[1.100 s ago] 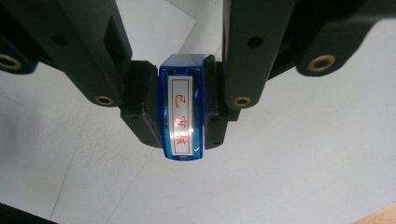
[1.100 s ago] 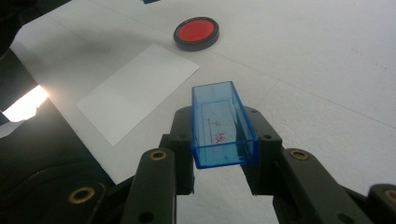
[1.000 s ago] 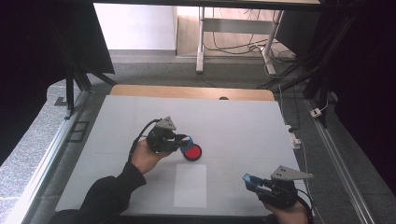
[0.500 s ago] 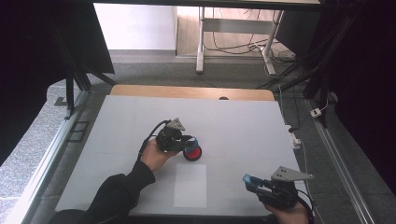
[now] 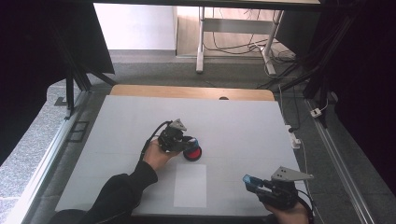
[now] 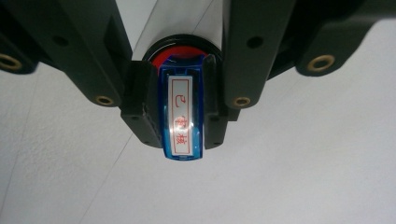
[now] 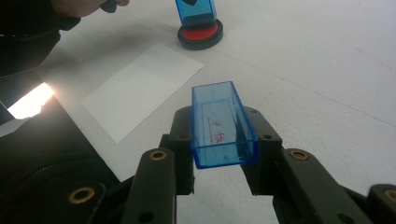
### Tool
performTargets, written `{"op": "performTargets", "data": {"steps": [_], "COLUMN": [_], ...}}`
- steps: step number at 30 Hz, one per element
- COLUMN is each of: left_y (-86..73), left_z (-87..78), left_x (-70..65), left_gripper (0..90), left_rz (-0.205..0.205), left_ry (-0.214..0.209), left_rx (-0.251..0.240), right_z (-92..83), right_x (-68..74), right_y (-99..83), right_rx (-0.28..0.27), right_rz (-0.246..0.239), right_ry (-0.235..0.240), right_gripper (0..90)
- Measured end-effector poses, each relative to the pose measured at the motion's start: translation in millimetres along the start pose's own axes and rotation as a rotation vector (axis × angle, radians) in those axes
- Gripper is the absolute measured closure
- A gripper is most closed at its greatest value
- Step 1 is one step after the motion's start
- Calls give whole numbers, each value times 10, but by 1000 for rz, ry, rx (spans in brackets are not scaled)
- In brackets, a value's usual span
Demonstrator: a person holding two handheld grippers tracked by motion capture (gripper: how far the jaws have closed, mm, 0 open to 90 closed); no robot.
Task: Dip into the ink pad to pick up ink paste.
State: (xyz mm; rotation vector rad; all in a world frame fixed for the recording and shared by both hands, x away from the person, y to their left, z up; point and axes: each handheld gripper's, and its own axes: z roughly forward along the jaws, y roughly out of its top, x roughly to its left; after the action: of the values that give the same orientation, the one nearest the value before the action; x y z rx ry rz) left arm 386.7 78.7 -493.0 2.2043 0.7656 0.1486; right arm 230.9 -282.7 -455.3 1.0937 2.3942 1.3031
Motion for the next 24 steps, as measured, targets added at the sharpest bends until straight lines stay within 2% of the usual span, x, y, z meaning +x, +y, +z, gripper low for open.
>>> {"op": "performTargets", "data": {"steps": [6,10,19,20,24], "left_y": [29,32,74,78,72], "left_z": [5,16,40,41,39], "left_x": [-17,-65,-233,-236,-193], "left_gripper": [710,711,712,712,712], "left_rz": [4,27,121,124,87], "left_ry": [8,31,115,117,95], "left_rx": [25,28,67,71,61], "right_z": [1,3,-3,-3,-9], "right_x": [1,1,18,18,22], "right_y": [0,0,1,1,-2], "right_rx": [0,0,8,8,2], "right_rz": [0,-1,-18,-18,-10], "right_ry": [0,2,-6,-6,-4], "right_gripper": [680,680,680,680,680]}}
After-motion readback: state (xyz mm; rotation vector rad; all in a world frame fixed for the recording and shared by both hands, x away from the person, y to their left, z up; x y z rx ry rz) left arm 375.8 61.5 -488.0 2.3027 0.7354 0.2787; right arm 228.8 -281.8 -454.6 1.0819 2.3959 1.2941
